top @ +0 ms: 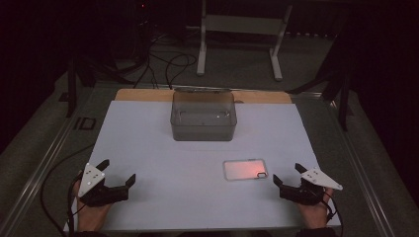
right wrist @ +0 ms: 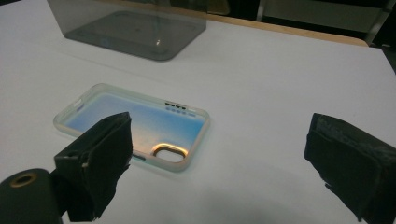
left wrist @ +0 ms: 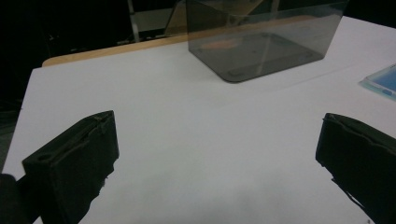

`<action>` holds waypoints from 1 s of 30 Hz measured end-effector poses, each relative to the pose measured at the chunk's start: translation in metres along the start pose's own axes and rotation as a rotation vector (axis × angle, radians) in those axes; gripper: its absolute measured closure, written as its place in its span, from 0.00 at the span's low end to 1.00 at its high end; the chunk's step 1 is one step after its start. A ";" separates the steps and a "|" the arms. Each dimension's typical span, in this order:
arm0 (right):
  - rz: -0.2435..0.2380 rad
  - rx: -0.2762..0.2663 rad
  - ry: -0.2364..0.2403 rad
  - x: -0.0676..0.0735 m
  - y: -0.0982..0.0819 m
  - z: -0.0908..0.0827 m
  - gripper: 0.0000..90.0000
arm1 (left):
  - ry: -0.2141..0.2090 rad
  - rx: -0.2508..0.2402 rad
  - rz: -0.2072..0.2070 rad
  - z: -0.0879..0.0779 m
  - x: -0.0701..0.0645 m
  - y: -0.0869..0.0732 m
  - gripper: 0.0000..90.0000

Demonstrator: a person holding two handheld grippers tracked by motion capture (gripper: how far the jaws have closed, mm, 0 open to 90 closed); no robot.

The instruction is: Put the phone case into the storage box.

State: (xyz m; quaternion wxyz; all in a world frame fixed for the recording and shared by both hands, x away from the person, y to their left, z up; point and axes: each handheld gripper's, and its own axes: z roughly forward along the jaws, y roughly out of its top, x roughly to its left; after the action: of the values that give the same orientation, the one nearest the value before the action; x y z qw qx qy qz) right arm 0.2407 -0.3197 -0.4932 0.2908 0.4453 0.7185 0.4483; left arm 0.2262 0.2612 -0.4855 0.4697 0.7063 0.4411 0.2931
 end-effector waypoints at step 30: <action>-0.007 0.012 0.002 0.001 -0.002 0.005 0.09 | -0.056 0.040 0.019 0.020 -0.017 0.021 0.00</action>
State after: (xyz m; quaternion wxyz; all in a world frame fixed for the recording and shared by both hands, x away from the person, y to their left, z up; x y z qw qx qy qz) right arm 0.2436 -0.3174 -0.4968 0.2888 0.4440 0.7231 0.4435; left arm 0.2424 0.2339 -0.4735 0.4650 0.7275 0.4269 0.2690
